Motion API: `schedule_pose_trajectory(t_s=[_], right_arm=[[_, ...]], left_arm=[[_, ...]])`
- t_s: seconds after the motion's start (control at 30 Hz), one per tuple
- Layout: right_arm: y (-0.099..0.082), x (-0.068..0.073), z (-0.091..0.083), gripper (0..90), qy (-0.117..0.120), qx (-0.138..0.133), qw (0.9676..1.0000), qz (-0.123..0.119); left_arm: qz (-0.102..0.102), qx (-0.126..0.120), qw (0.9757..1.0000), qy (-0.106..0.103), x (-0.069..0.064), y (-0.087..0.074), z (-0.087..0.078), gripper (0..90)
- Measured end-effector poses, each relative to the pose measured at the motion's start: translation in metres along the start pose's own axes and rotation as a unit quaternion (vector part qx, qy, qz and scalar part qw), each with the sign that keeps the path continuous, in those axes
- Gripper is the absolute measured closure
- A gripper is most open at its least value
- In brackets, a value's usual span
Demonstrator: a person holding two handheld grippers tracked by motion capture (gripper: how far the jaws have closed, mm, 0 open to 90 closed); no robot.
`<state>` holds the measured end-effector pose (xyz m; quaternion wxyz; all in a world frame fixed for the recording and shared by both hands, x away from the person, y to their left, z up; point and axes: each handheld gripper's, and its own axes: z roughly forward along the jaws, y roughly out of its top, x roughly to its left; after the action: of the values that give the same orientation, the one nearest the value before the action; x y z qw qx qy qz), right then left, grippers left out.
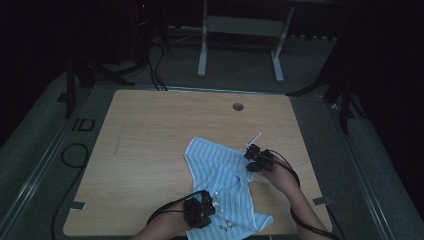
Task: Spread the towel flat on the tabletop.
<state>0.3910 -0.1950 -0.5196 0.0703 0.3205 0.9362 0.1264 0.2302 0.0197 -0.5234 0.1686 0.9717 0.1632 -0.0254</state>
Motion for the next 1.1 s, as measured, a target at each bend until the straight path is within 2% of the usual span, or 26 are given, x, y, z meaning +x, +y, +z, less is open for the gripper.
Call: schedule_pose_trajectory(t_s=[0.03, 0.07, 0.2, 0.23, 0.37, 0.5, 0.73, 0.8, 0.87, 0.93, 1.0, 1.1], right_arm=[[0.001, -0.002, 0.0, 89.9, -0.004, 0.002, 1.0, -0.001], [0.002, -0.004, 0.001, 89.9, -0.004, 0.003, 1.0, 0.001], [0.006, -0.013, 0.002, 89.9, -0.013, 0.01, 0.9999, 0.002], [0.012, -0.023, 0.004, 89.9, -0.017, 0.014, 0.9997, 0.008], [0.024, -0.043, 0.008, 89.8, -0.025, 0.02, 0.9992, 0.023], [0.038, -0.062, 0.013, 89.9, -0.037, 0.026, 0.9982, 0.039], [0.059, -0.092, 0.021, 89.9, -0.056, 0.04, 0.9958, 0.06], [0.062, -0.096, 0.022, 89.8, -0.06, 0.042, 0.9954, 0.062], [0.069, -0.105, 0.025, 89.8, -0.076, 0.048, 0.9938, 0.064], [0.071, -0.111, 0.026, 89.7, -0.075, 0.045, 0.9933, 0.076], [0.072, -0.114, 0.027, 87.5, -0.08, 0.039, 0.9933, 0.075], [0.072, -0.121, 0.027, 83.8, -0.087, 0.036, 0.9918, 0.086]], left_arm=[[-0.008, -0.006, 0.9999, -0.009, 0.003, -0.001, 0.0, 89.4], [-0.01, -0.007, 0.9999, -0.01, 0.005, -0.002, 0.0, 89.3], [-0.011, -0.004, 0.9998, -0.016, 0.011, -0.003, -0.002, 89.2], [-0.013, -0.004, 0.9997, -0.019, 0.012, -0.004, -0.002, 89.2], [-0.011, -0.005, 0.9997, -0.021, 0.011, -0.004, -0.002, 89.1], [-0.004, -0.003, 0.9998, -0.021, 0.01, -0.005, -0.002, 89.0], [-0.004, -0.001, 0.9996, -0.03, 0.009, -0.006, -0.002, 88.9], [-0.003, -0.001, 0.9995, -0.032, 0.009, -0.005, -0.002, 88.9], [0.0, 0.003, 0.9992, -0.039, 0.009, -0.004, -0.001, 88.9], [0.002, 0.003, 0.9991, -0.041, 0.008, -0.003, -0.001, 88.5], [0.002, 0.003, 0.9991, -0.042, 0.008, -0.003, 0.0, 88.3], [0.004, 0.003, 0.999, -0.045, 0.007, -0.001, 0.0, 88.2]])
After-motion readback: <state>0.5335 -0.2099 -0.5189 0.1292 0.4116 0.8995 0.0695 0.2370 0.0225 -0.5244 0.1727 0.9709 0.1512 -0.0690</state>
